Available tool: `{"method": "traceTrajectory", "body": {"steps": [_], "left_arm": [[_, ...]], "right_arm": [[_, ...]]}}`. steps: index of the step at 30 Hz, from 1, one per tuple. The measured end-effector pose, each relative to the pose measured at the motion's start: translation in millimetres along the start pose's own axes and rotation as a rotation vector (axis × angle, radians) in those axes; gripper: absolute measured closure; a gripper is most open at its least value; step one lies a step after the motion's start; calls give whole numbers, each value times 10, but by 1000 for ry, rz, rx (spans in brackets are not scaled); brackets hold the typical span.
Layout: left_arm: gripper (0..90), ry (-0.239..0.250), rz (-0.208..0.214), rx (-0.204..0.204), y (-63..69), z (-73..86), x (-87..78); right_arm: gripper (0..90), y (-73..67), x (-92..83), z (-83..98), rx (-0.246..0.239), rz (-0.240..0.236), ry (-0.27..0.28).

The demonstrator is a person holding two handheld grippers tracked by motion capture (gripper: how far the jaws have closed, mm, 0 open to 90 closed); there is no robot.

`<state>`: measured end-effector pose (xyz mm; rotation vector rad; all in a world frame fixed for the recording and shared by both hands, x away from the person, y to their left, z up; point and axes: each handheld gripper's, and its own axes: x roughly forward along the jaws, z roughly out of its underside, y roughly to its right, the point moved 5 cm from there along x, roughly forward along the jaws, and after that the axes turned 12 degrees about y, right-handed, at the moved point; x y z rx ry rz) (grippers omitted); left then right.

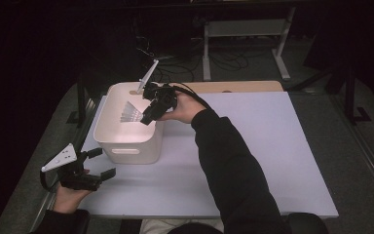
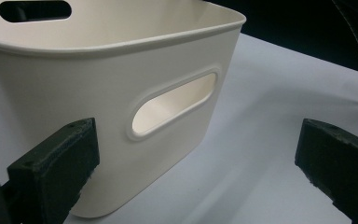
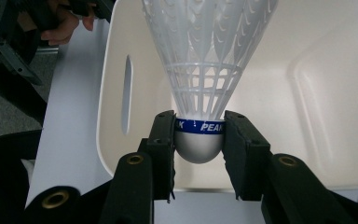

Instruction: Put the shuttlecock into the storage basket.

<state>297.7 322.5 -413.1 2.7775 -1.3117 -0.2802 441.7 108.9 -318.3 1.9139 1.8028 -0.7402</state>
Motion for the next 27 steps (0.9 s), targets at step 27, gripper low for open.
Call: {"method": "traceTrajectory", "body": {"steps": [27], "left_arm": [[0, 0, 0, 0, -1, 0, 0]], "right_arm": [[640, -77, 261, 93, -3, -44, -34]]}}
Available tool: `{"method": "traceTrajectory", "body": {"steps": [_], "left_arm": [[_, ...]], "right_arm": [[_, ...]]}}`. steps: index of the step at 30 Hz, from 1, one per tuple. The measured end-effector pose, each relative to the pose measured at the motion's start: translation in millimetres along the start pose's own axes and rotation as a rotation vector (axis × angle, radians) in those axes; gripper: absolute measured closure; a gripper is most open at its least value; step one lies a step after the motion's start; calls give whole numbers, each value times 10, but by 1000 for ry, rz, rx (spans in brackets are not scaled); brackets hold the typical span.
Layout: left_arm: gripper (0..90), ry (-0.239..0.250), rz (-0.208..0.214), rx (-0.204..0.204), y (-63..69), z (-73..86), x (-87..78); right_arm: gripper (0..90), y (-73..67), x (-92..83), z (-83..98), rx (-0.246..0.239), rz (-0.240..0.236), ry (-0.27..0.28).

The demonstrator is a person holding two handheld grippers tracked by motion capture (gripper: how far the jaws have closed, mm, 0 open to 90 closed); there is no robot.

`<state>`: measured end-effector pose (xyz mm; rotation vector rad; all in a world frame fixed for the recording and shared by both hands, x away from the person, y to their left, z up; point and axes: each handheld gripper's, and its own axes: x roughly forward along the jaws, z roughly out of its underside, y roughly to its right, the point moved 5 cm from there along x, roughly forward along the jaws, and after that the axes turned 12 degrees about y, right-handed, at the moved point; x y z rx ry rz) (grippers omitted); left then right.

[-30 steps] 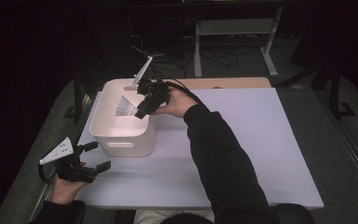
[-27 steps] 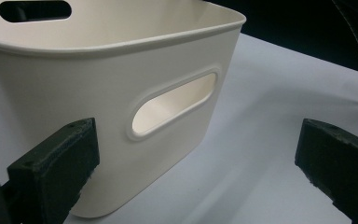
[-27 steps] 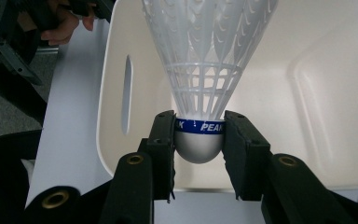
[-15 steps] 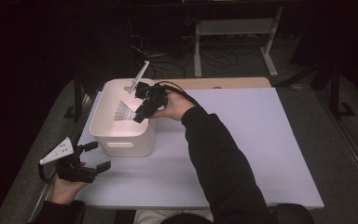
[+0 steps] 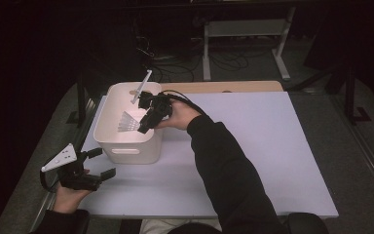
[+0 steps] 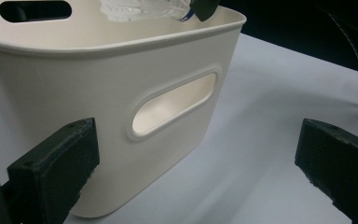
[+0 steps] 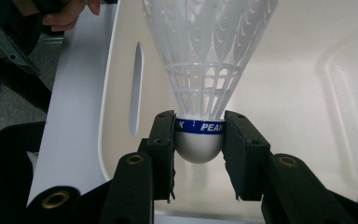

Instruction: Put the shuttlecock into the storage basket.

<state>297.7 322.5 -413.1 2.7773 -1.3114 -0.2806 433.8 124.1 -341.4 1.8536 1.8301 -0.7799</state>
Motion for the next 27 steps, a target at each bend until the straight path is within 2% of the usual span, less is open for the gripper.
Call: {"method": "traceTrajectory", "body": {"steps": [11, 19, 21, 27], "left_arm": [[0, -1, 0, 1, 0, -1, -2], [0, 0, 1, 1, 0, -1, -2], [0, 0, 1, 1, 0, -1, -3], [0, 0, 2, 0, 2, -1, 0]], "right_arm": [[640, -14, 135, 25, -2, -13, -20], [638, -29, 168, 27, 2, -16, -32], [571, -15, 169, 23, 3, -11, -22], [493, -22, 130, 1, 14, -10, -4]]}}
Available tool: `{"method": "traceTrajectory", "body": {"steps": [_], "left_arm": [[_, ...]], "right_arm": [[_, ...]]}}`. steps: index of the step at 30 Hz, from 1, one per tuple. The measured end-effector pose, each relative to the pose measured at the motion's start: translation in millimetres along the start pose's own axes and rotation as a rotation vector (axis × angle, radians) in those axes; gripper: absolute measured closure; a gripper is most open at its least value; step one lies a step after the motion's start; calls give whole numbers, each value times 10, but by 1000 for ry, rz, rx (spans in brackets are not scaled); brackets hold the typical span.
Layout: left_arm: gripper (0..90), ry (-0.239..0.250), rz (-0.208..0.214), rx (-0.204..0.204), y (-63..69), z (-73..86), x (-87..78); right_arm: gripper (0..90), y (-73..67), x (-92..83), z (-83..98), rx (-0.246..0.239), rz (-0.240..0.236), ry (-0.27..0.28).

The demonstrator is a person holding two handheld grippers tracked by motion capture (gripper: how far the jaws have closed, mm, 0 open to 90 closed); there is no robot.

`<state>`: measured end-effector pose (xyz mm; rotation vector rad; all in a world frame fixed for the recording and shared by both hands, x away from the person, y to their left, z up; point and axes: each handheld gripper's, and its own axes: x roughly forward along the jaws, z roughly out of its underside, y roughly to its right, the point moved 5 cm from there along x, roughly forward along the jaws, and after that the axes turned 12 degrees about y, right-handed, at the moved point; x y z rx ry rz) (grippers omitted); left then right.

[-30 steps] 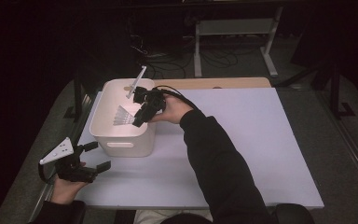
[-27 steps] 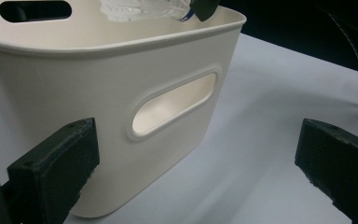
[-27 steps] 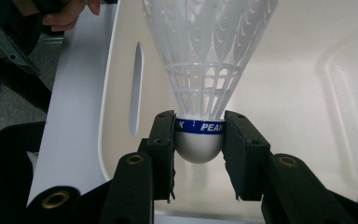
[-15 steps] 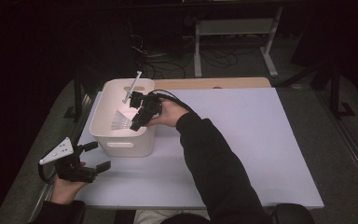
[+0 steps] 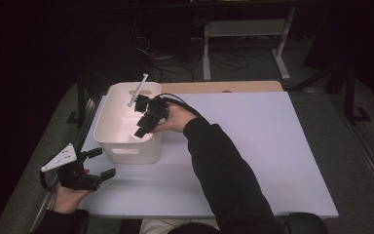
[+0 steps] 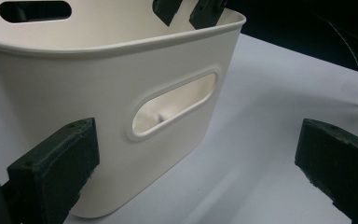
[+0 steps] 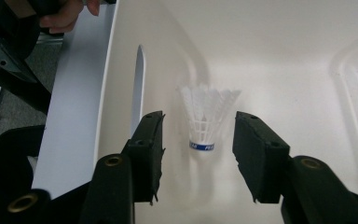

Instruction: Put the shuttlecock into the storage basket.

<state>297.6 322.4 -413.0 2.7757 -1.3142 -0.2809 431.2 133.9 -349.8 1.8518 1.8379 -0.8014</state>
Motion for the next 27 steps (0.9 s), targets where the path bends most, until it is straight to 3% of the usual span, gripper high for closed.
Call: {"method": "traceTrajectory", "body": {"steps": [10, 19, 23, 27], "left_arm": [[0, 3, 0, 0, 2, 0, -3], [0, 2, -2, 0, 0, -1, -3], [0, 2, -2, -1, -1, -1, -3], [0, 2, -2, -1, 1, 0, -3]], "right_arm": [[244, 26, -120, -25, 28, 61, 31], [118, 38, -311, -13, 48, 94, 84], [8, 59, -399, 9, 67, 128, 84], [0, 58, -498, 26, 74, 136, 107]]}}
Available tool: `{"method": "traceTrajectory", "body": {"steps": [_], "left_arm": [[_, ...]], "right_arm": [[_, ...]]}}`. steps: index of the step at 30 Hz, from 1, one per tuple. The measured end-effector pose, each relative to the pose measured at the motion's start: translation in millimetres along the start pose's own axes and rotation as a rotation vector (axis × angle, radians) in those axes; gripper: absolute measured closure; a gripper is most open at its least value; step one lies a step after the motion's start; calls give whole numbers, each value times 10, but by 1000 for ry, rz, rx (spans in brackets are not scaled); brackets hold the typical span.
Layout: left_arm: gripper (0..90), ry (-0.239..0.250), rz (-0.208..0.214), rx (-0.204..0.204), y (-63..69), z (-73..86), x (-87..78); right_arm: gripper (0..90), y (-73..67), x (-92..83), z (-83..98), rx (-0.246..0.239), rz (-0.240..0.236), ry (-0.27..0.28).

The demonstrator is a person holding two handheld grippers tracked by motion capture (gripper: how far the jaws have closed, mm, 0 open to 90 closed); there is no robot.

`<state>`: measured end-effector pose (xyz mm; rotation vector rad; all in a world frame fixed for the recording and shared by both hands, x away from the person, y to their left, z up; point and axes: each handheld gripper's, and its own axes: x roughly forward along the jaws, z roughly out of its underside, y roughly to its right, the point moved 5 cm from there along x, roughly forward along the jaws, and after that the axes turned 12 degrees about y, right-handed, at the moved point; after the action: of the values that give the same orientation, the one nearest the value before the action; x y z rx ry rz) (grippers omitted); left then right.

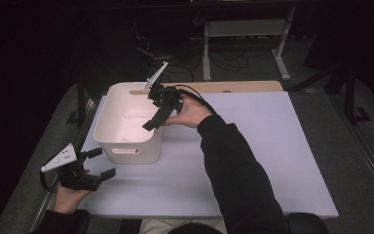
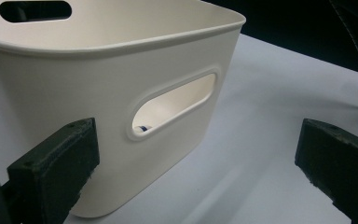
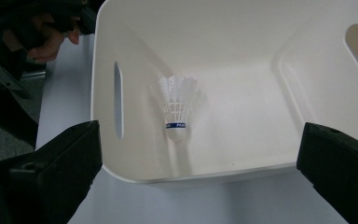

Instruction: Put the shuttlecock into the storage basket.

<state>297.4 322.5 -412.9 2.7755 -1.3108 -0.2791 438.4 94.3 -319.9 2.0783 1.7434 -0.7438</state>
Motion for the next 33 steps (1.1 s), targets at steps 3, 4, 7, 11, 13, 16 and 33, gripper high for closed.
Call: {"method": "traceTrajectory", "body": {"steps": [3, 4, 7, 11, 13, 16, 33], "left_arm": [[0, 0, -1, -1, 0, 0, -1], [0, 0, -1, 0, -1, 0, 0], [0, 0, -2, -3, 0, 1, 3], [0, -1, -3, -3, -2, 2, 2], [0, 0, -4, -5, -2, 2, 6], [0, 1, -4, -7, -1, 1, 9], [0, -2, -6, -7, -9, 1, 12]], "right_arm": [[0, 10, -74, 10, 2, 8, 18], [0, 15, -97, 17, 3, 12, 21], [0, 27, -159, 45, 11, 19, 26], [0, 50, -242, 89, 16, 30, 37], [0, 59, -272, 110, 17, 36, 38], [0, 69, -322, 143, 23, 44, 46], [0, 140, -591, 366, 47, 89, 79]]}}
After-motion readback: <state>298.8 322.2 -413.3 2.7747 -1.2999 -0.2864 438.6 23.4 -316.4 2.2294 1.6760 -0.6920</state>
